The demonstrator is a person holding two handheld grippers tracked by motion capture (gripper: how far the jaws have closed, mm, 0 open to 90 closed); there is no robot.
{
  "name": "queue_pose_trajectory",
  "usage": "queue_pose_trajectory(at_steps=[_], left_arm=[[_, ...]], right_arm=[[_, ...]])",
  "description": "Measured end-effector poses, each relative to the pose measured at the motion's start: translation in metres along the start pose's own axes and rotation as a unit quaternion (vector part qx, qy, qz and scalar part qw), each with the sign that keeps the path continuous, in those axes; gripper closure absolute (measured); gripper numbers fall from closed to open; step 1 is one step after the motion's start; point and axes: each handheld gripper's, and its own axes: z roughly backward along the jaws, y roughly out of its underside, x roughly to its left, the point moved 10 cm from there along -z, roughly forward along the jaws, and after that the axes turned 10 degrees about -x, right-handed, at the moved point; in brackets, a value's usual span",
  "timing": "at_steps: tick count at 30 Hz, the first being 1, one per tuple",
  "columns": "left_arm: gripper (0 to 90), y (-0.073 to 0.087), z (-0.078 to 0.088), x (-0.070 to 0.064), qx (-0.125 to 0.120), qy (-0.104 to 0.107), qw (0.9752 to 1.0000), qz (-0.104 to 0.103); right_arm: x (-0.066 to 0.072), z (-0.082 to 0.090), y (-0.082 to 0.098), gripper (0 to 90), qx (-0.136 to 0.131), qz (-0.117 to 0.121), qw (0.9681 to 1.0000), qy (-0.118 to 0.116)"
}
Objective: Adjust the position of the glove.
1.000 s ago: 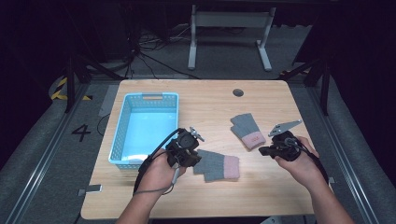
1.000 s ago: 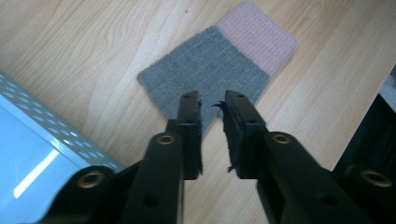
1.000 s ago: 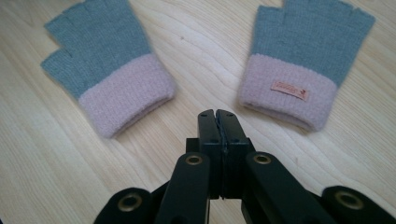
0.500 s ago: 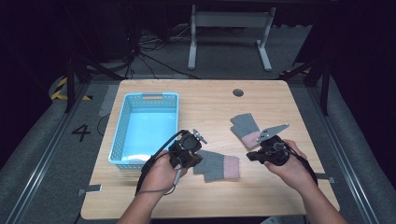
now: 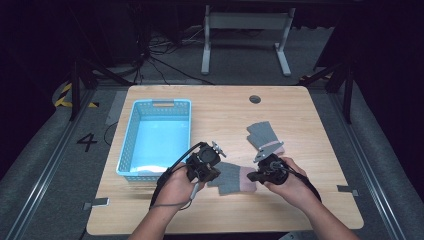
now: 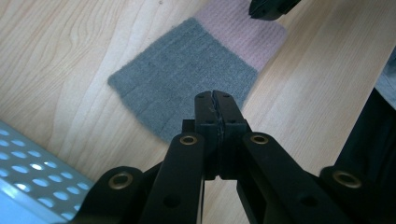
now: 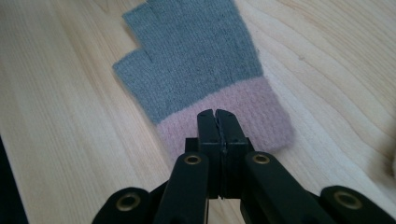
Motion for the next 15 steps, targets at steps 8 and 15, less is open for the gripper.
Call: queue_pose_trajectory(at_steps=[8,15], left_arm=[[89.4,0.002,-0.003,0.001,0.006,-0.001,1.0,-0.003],[89.3,0.002,-0.003,0.001,0.006,-0.001,1.0,-0.003]], right_arm=[[0.0,-0.011,0.001,90.0,0.006,-0.001,1.0,-0.001],[-0.002,-0.018,0.005,90.0,0.015,0.001,0.9999,0.001]])
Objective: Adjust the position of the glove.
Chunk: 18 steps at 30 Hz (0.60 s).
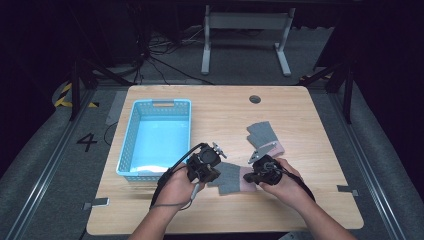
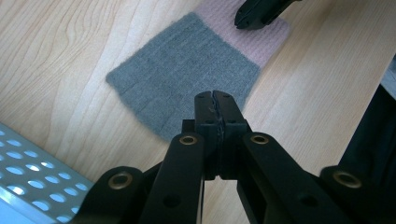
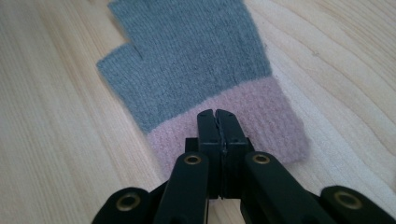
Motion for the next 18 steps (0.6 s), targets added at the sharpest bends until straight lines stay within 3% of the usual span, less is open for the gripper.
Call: queue_pose_trajectory(at_steps=[18], left_arm=[[88.4,-0.0037,-0.0029,-0.0019,0.002,0.004,1.0,-0.009]], right_arm=[[-0.0058,0.0067,0.0096,90.0,0.006,-0.024,0.9997,0.005]])
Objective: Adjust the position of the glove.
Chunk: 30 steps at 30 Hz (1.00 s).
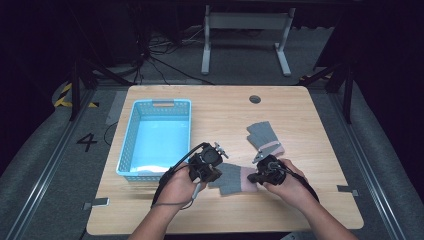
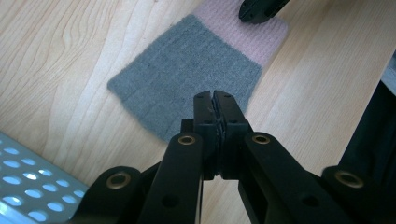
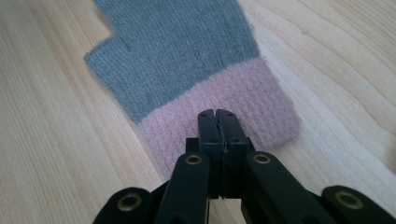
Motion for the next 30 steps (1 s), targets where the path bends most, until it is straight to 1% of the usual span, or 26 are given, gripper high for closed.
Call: queue_pose_trajectory(at_steps=[3,9,16,20,26,30], left_arm=[[88.4,-0.001,-0.002,-0.001,0.003,0.002,1.0,-0.001],[88.4,-0.001,-0.005,0.0,0.008,-0.001,1.0,-0.002],[88.4,-0.002,-0.003,0.002,0.003,-0.002,1.0,-0.003],[88.5,-0.004,-0.002,0.003,0.001,-0.001,1.0,-0.004],[88.4,-0.006,-0.001,0.003,0.0,0.0,1.0,-0.006],[88.1,-0.008,0.0,0.003,-0.003,0.001,1.0,-0.005]], right_arm=[[-0.001,0.002,0.003,90.0,0.001,-0.004,1.0,0.0],[-0.001,0.005,0.007,90.0,0.008,-0.008,0.9999,0.004],[-0.005,0.014,0.016,90.0,0.019,-0.016,0.9996,0.01],[-0.006,0.019,0.022,90.0,0.026,-0.027,0.9992,0.013],[-0.005,0.023,0.025,90.0,0.033,-0.031,0.9988,0.018],[-0.003,0.024,0.025,90.0,0.031,-0.031,0.9989,0.016]])
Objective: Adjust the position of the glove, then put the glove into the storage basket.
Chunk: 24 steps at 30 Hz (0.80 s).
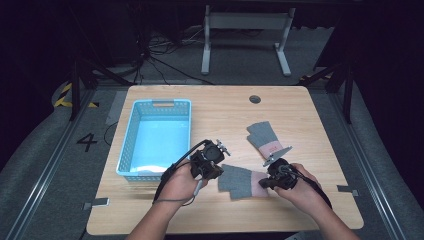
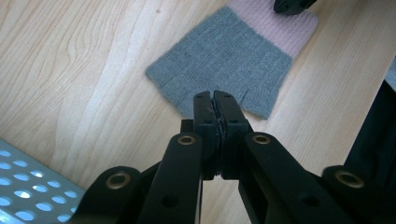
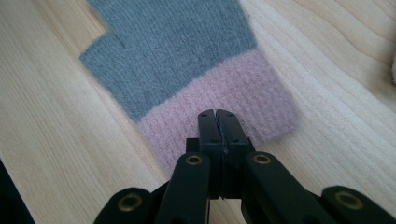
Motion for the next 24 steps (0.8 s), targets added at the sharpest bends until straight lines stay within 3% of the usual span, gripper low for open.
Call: queue_pose_trajectory(at_steps=[9,13,24], left_arm=[[83.0,-0.002,0.007,0.004,-0.014,-0.002,0.9999,0.009],[79.5,-0.004,0.011,0.007,-0.026,-0.002,0.9996,0.013],[71.6,-0.005,0.015,0.009,-0.043,-0.005,0.9988,0.025]], right_arm=[[-0.002,0.02,-0.018,89.1,-0.059,0.003,0.9982,0.009],[-0.008,0.026,-0.021,82.6,-0.08,-0.009,0.9967,0.014],[-0.018,0.035,-0.029,72.7,-0.109,-0.032,0.9932,0.022]])
